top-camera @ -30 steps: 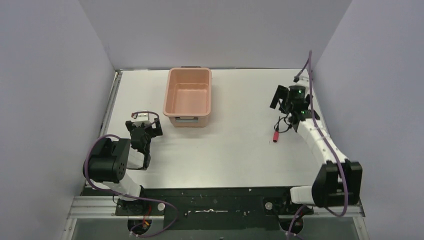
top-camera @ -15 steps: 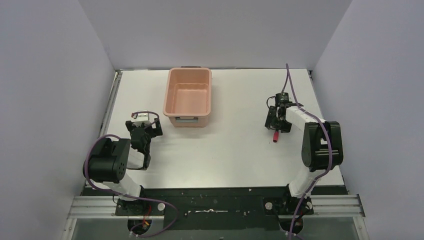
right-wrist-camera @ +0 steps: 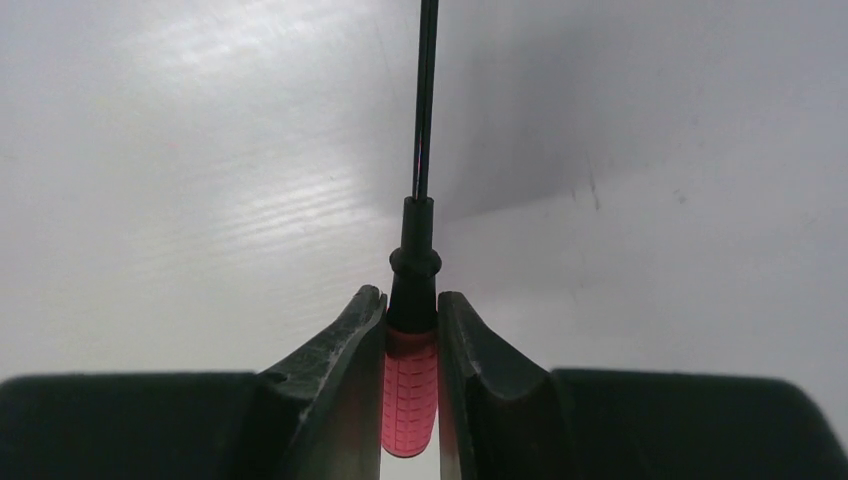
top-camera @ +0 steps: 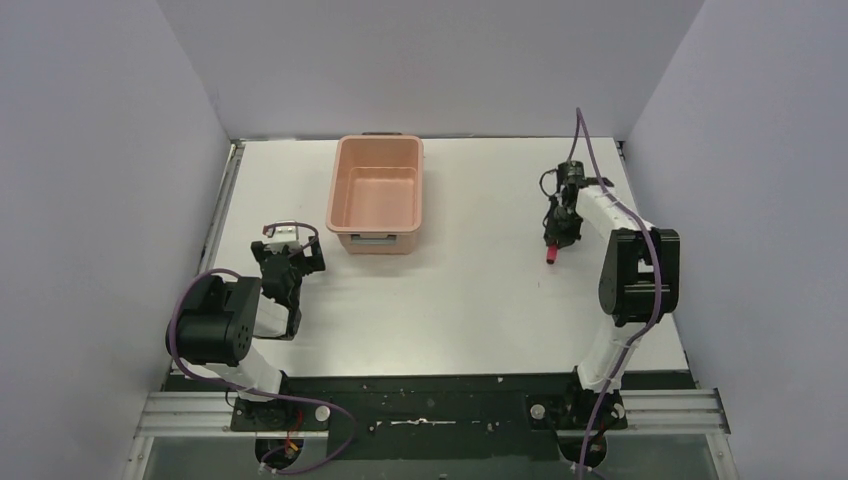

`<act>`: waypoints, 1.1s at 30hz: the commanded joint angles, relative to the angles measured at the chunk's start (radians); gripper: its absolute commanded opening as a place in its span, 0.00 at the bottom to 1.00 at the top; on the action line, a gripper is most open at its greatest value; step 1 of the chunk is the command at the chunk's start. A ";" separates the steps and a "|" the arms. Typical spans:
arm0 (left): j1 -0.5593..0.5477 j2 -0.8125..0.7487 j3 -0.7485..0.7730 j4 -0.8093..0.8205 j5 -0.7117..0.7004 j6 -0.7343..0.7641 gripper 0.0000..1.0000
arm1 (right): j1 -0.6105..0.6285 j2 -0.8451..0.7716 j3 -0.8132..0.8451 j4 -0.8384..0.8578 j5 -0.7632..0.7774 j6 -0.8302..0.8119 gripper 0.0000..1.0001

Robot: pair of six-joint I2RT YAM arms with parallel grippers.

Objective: Put the screwdriver in the bin

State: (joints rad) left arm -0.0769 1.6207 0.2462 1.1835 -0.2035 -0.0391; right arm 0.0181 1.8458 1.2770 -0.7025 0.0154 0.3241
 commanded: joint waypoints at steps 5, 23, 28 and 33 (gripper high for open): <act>0.000 -0.009 0.008 0.025 0.012 0.009 0.97 | -0.001 0.041 0.591 -0.488 -0.063 -0.030 0.00; 0.000 -0.009 0.009 0.026 0.012 0.009 0.97 | 0.504 0.025 0.781 0.173 -0.127 0.361 0.00; 0.000 -0.009 0.008 0.026 0.011 0.008 0.97 | 0.618 0.156 0.891 0.266 -0.068 0.379 0.00; 0.001 -0.010 0.008 0.026 0.011 0.009 0.97 | 0.675 0.260 0.921 0.315 0.041 0.346 0.00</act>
State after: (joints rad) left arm -0.0769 1.6207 0.2462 1.1835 -0.2035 -0.0387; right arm 0.6853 2.0407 2.1567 -0.4965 -0.0719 0.6693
